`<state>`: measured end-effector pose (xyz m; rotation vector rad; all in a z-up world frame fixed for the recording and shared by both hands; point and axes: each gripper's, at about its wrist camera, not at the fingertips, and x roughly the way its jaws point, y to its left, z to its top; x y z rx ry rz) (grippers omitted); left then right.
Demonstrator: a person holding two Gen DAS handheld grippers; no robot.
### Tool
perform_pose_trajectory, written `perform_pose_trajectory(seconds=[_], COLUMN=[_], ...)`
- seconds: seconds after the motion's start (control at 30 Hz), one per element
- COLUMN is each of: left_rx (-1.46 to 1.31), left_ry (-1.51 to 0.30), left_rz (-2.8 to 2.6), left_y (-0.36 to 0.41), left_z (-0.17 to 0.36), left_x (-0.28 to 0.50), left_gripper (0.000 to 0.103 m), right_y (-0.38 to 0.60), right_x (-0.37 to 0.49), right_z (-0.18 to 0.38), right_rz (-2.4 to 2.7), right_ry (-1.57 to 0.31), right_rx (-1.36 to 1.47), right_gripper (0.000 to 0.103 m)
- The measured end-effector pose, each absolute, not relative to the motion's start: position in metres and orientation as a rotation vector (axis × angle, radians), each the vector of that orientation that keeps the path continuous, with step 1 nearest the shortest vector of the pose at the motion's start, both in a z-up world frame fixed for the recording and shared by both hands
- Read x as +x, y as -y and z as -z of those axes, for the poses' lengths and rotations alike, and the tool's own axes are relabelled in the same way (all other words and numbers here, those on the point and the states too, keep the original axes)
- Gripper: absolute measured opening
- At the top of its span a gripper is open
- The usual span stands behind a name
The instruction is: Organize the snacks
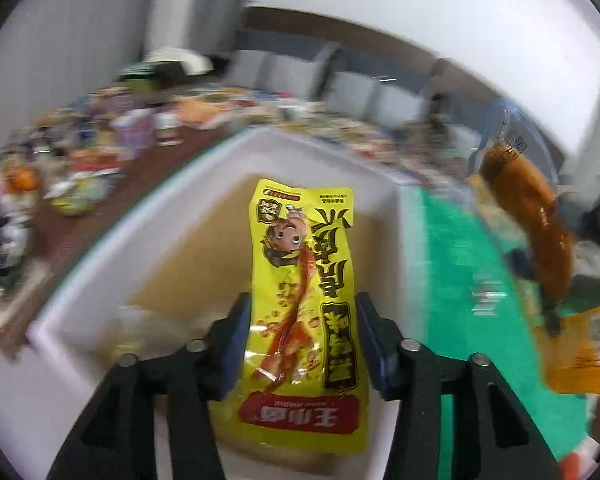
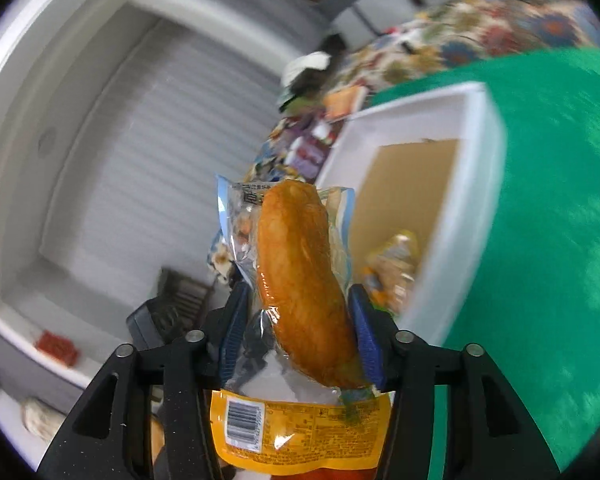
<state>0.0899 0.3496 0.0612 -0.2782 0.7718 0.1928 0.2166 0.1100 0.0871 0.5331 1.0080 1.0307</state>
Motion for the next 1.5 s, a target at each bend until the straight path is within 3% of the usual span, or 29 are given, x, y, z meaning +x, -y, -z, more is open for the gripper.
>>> perform_pose_trajectory(seconds=[0.07, 0.1, 0.23, 0.43, 0.57, 0.7, 0.9, 1.13, 1.5], left_rx=[-0.261, -0.267, -0.325, -0.353, -0.332, -0.261, -0.166, -0.024, 0.038], left_ry=[-0.803, -0.807, -0.816, -0.779, -0.749, -0.755, -0.87, -0.944, -0.994], left_rz=[-0.313, -0.346, -0.391, -0.305, -0.176, -0.028, 0.153, 0.229, 0.249], left_y=[-0.373, -0.381, -0.395, -0.366, -0.318, -0.247, -0.145, -0.072, -0.054], left_z=[-0.042, -0.036, -0.016, -0.016, -0.032, -0.035, -0.01, 0.01, 0.032], left_x=[0.082, 0.076, 0.052, 0.045, 0.056, 0.073, 0.1, 0.113, 0.129], left_gripper=[0.085, 0.087, 0.088, 0.089, 0.1, 0.101, 0.101, 0.101, 0.101], right_y=[-0.145, -0.161, -0.184, -0.099, -0.015, 0.087, 0.207, 0.234, 0.246], right_x=[0.213, 0.212, 0.209, 0.195, 0.19, 0.183, 0.168, 0.172, 0.158], right_z=[-0.078, -0.072, -0.042, -0.02, 0.026, 0.067, 0.087, 0.095, 0.101], right_rz=[-0.997, -0.96, -0.9, -0.787, -0.543, -0.274, -0.006, 0.06, 0.054], right_ry=[-1.011, -1.019, -1.051, -0.954, -0.895, -0.912, -0.893, -0.891, -0.893], right_rx=[0.482, 0.445, 0.35, 0.245, -0.008, -0.13, -0.13, -0.067, 0.005], right_gripper=[0.077, 0.077, 0.077, 0.076, 0.076, 0.076, 0.076, 0.076, 0.08])
